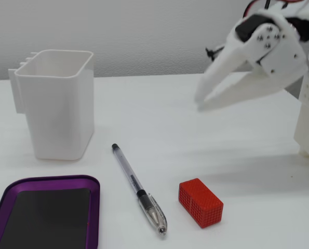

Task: Pick up the pen and put it in the pen holder.

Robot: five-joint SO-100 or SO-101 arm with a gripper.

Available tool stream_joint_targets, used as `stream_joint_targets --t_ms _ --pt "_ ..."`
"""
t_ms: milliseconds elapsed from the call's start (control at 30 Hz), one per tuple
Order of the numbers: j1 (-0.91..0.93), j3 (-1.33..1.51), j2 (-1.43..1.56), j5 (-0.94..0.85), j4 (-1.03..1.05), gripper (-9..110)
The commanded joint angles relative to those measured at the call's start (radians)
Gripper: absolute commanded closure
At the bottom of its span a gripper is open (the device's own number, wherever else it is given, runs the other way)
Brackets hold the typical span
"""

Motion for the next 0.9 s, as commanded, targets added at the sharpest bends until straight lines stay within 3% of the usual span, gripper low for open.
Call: stream_joint_targets --t_ms 0,400,567,867 --pt "-0.028 -0.161 -0.265 -0.064 -0.021 99" --pt "-0.038 -0.907 -1.420 -0.055 0.150 82" --pt "-0.038 -1.103 -1.578 -0.057 0.219 82" --pt "-0.080 -1.080 -1.611 -0.057 0.209 82"
